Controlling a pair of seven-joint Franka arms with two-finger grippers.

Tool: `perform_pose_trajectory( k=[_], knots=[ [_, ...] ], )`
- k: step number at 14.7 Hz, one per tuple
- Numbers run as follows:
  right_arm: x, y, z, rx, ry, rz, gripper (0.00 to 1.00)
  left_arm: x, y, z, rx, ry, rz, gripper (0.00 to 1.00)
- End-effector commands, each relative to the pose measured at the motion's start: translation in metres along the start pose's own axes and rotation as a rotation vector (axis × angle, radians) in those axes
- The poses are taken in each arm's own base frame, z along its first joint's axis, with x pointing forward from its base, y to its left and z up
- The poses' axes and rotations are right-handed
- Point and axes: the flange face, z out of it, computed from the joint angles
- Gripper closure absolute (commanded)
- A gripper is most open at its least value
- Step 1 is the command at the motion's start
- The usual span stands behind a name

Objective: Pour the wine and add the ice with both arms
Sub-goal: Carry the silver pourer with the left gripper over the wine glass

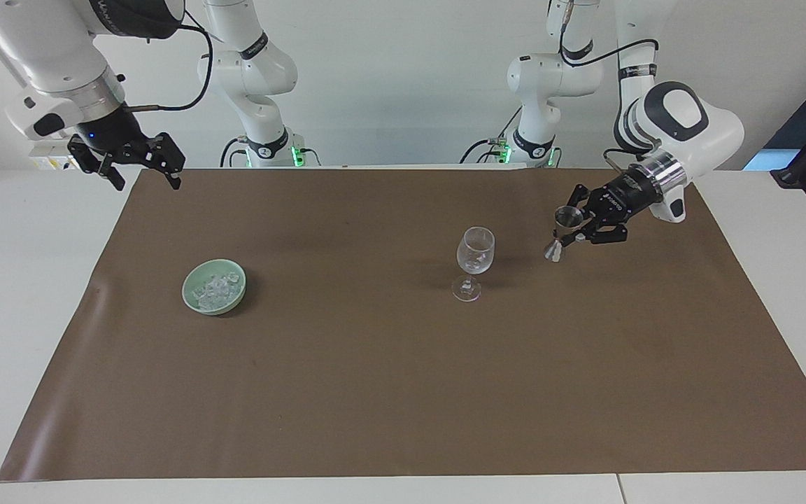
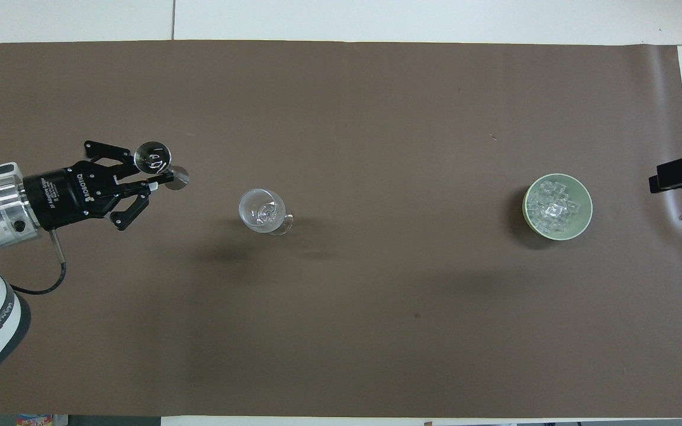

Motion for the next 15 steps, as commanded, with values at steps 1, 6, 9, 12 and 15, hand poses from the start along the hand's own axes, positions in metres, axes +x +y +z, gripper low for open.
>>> perform_pose_trajectory(
  k=[1,6,9,12,15],
  knots=[
    [-0.002,0.002,0.001,0.016,-0.004,-0.005,0.00,-0.010,-0.016,0.018,0.008,0.081,0.053,1.00],
    [-0.002,0.001,0.001,0.016,-0.004,-0.006,0.00,-0.033,-0.032,0.052,0.047,0.201,0.200,1.00],
    [-0.002,0.002,0.001,0.016,-0.004,-0.005,0.00,-0.036,-0.038,0.067,0.089,0.264,0.273,1.00],
    [-0.002,0.002,0.001,0.016,-0.004,-0.005,0.00,-0.043,-0.042,0.076,0.086,0.326,0.358,1.00],
    [-0.002,0.002,0.001,0.016,-0.004,-0.005,0.00,-0.050,-0.051,0.088,0.079,0.394,0.460,1.00]
  ],
)
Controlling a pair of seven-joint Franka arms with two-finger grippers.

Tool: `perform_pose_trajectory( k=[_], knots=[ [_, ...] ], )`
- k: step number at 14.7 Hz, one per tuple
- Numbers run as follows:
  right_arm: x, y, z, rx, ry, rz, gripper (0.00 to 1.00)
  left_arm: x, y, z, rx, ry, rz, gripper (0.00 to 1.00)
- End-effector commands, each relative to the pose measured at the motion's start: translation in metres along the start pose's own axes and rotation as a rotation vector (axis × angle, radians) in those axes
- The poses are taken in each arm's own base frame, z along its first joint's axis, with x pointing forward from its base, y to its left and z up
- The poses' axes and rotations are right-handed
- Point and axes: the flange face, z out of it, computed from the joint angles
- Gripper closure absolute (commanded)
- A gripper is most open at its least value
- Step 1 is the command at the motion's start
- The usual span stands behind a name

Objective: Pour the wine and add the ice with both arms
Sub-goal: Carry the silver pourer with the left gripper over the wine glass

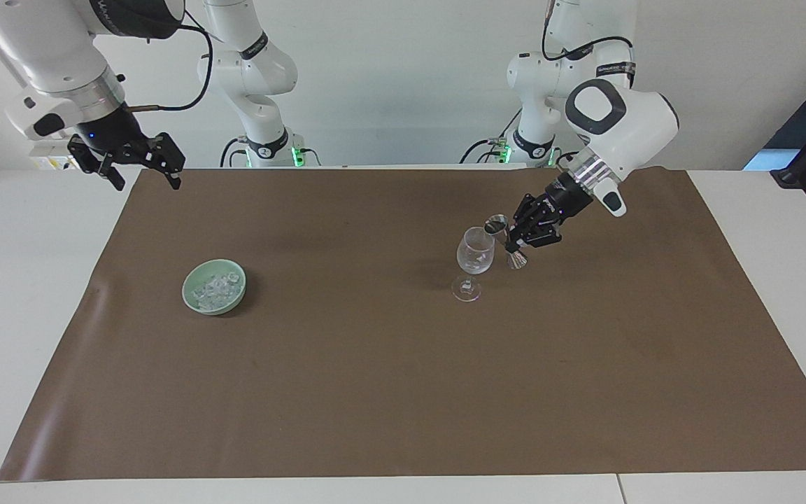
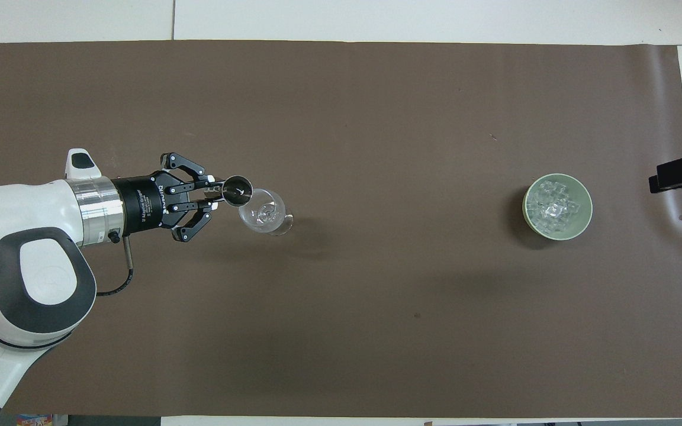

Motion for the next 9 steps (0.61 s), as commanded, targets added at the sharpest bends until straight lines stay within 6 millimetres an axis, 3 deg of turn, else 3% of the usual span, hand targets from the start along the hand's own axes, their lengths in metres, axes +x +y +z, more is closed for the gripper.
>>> perform_pose_trajectory(
  k=[1,9],
  knots=[
    [-0.0023,0.0018,0.0008,0.016,-0.004,-0.005,0.00,-0.0129,-0.0023,0.0058,-0.010,0.065,0.074,1.00],
    [-0.0022,0.0010,0.0008,0.016,-0.004,-0.006,0.00,-0.0165,-0.0001,0.0044,0.051,0.209,0.277,1.00]
  ],
)
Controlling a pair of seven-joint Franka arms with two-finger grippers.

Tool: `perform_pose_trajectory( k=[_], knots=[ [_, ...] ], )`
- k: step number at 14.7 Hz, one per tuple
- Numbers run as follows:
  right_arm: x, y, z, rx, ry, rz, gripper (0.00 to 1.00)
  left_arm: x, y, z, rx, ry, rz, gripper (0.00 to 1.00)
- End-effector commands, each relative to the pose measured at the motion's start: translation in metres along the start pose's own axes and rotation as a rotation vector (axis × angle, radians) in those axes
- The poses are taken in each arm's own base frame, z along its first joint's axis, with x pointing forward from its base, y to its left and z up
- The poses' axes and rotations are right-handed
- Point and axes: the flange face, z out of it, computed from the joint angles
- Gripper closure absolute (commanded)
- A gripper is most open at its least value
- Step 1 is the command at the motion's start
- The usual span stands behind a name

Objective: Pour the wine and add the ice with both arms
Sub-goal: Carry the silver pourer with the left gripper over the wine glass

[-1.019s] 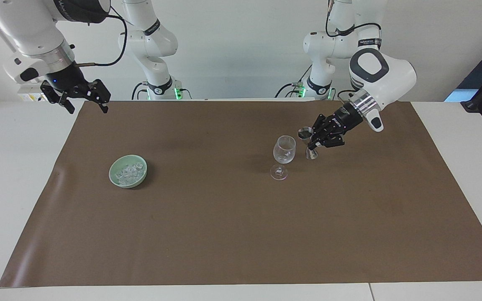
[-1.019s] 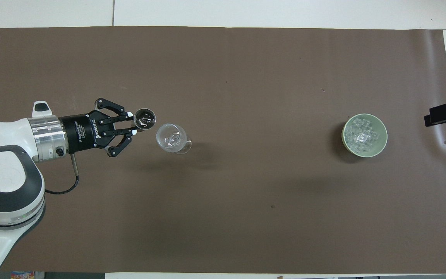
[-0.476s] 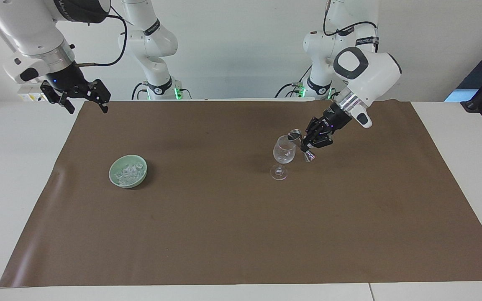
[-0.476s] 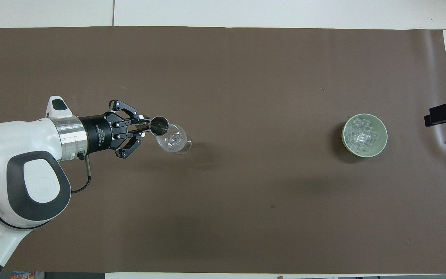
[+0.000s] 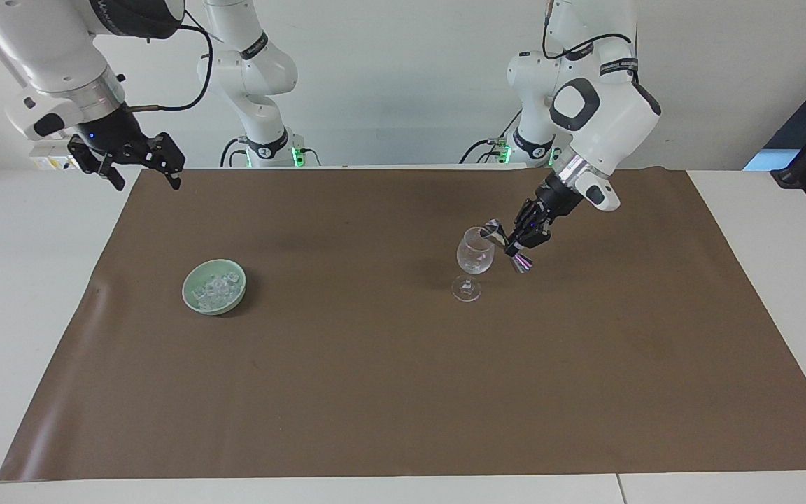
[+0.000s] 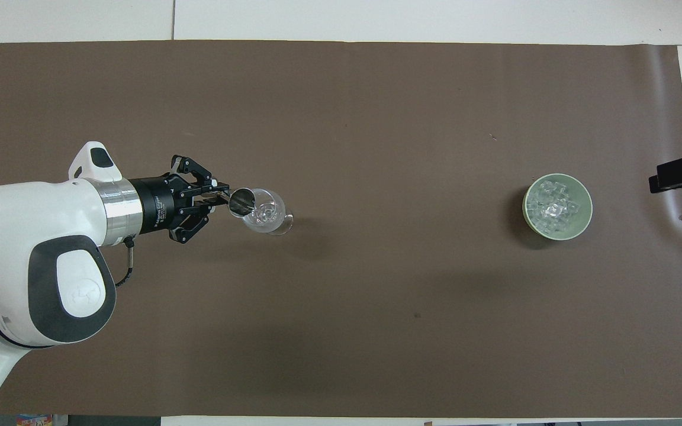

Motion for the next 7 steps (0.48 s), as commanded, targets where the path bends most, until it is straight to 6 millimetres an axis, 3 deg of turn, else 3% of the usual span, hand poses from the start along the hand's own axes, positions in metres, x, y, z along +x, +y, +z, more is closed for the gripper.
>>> perform_pose_trajectory(
  k=[1,7],
  knots=[
    [-0.002,0.001,0.001,0.016,-0.004,-0.006,0.00,-0.005,0.003,-0.003,-0.005,0.046,0.054,1.00],
    [-0.002,0.001,0.001,0.016,-0.004,-0.006,0.00,-0.020,0.006,-0.002,-0.011,0.114,0.162,1.00]
  ],
)
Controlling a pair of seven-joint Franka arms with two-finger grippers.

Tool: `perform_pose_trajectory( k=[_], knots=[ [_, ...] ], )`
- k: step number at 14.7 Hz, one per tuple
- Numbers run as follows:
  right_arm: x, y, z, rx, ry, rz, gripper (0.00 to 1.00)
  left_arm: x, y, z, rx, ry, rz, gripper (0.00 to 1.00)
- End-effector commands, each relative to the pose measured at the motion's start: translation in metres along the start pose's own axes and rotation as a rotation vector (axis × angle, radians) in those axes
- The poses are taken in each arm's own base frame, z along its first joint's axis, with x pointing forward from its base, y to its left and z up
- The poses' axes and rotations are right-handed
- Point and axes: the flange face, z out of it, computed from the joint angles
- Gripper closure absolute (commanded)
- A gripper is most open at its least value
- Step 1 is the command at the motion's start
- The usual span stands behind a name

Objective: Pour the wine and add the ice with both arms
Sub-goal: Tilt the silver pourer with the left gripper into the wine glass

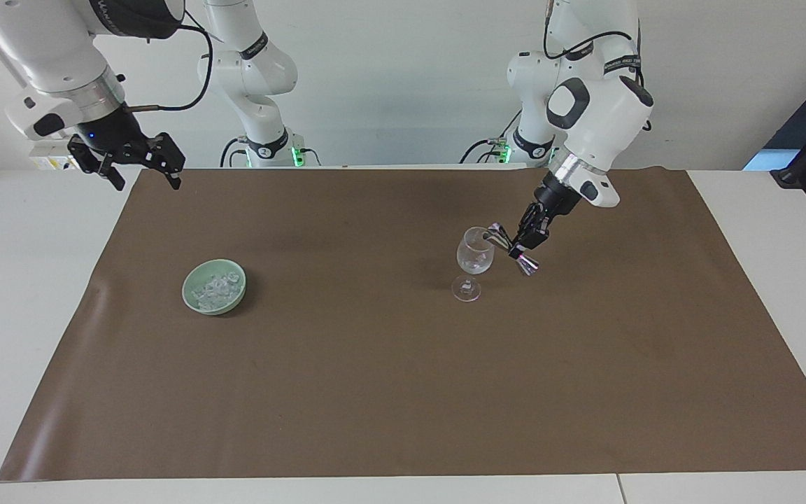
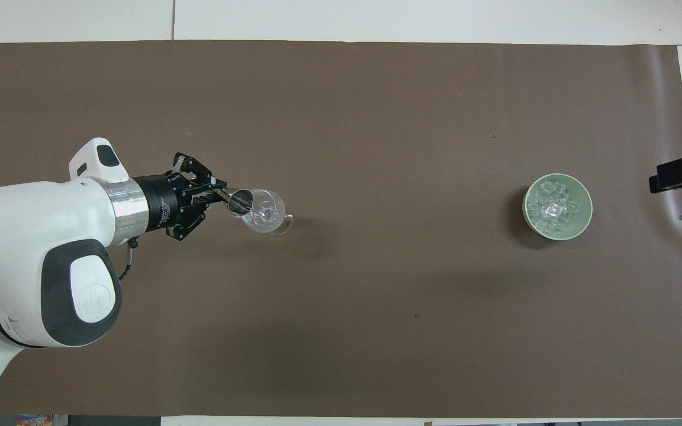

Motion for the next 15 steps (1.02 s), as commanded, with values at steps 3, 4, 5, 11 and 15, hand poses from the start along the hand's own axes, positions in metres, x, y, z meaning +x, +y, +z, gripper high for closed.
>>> perform_pose_trajectory(
  k=[3,4,5,11,15],
  knots=[
    [-0.002,0.002,0.001,0.016,-0.004,-0.005,0.00,-0.017,0.006,-0.003,0.013,0.091,0.145,1.00],
    [-0.002,0.001,0.001,0.016,-0.004,-0.006,0.00,-0.018,0.007,-0.004,0.012,0.095,0.150,1.00],
    [-0.002,0.001,0.001,0.016,-0.004,-0.006,0.00,-0.021,0.008,-0.005,0.011,0.095,0.158,1.00],
    [-0.002,0.002,0.001,0.016,-0.004,-0.005,0.00,-0.037,0.014,-0.006,-0.018,0.147,0.251,1.00],
    [-0.002,0.001,0.001,0.016,-0.004,-0.006,0.00,-0.039,0.020,-0.011,-0.018,0.179,0.298,1.00]
  ],
)
